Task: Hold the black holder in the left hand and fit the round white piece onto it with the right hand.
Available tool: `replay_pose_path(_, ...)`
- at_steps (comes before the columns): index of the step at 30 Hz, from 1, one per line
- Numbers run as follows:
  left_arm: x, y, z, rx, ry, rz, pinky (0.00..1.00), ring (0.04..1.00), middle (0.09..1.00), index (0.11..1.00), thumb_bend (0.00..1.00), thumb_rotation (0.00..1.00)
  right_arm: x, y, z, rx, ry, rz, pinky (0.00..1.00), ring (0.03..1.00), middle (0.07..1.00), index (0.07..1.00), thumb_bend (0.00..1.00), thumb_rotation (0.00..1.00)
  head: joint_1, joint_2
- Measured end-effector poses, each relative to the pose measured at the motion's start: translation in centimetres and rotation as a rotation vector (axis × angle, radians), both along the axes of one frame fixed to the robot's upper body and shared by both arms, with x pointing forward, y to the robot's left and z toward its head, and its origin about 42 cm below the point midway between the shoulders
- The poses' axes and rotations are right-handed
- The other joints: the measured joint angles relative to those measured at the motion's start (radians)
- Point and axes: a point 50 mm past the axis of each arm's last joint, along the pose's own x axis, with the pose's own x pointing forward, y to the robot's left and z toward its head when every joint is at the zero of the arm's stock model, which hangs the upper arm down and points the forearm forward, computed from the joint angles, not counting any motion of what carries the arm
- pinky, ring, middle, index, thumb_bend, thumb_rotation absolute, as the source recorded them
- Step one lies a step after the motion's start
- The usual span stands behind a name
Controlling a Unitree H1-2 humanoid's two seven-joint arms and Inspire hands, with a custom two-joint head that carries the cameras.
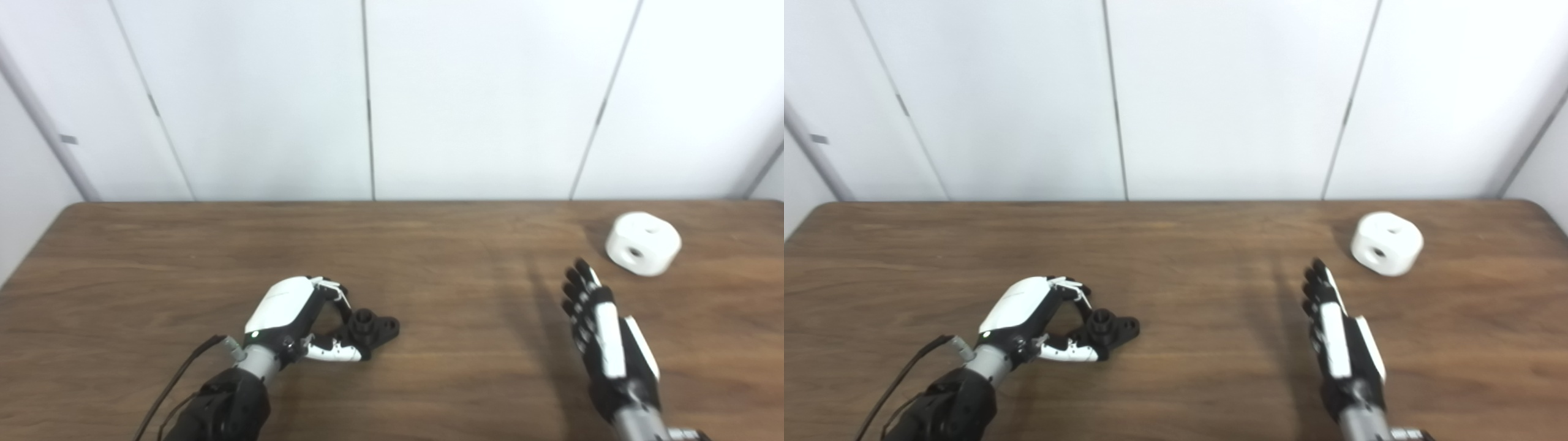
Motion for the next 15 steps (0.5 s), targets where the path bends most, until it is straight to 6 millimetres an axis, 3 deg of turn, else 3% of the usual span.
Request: replay_pose_path(15,-3.4,-2.6,-1.6,-0.06,-0.032,-0.041,0.96,0.893,0.784,0.485,0.52,0.05,-0.3,0.0,1.4,-0.018,0.004,-0.032,1.0,0.972,0.97,1.0,0.59,1.0,-0.038,0.055)
